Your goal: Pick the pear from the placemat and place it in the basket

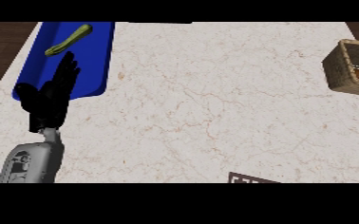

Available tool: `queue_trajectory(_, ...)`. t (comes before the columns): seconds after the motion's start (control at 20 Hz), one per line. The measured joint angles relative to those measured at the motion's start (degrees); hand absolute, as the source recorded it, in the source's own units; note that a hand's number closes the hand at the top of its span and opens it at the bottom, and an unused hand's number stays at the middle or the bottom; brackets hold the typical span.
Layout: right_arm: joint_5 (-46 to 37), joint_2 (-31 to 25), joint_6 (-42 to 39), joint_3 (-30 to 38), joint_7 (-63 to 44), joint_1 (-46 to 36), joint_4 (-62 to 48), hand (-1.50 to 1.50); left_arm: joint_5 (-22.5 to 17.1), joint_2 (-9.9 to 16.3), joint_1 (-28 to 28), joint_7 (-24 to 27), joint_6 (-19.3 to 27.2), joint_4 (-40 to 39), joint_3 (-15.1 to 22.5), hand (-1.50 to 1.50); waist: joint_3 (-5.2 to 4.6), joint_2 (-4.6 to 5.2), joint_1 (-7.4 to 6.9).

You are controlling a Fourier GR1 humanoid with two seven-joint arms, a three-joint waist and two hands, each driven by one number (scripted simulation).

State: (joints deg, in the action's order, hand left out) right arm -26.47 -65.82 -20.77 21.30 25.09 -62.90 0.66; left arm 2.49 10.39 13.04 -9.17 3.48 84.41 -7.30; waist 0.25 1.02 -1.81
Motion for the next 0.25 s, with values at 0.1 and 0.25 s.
queue_trajectory(0.1, 0.87, -1.71, -2.24, 0.72, 1.32, 2.35, 0.08, -1.50, -0.06, 0.15, 0.00, -0.03, -0.11, 0.20, -0.09, 0.00, 0.06, 0.07, -0.02)
queue_trajectory(0.25, 2.47, -3.43, -5.18, 2.11, 3.84, 5.67, 0.11, -1.50, -0.34, 0.39, -0.22, 0.17, -0.38, 0.46, -0.37, 0.00, 0.14, 0.13, -0.06)
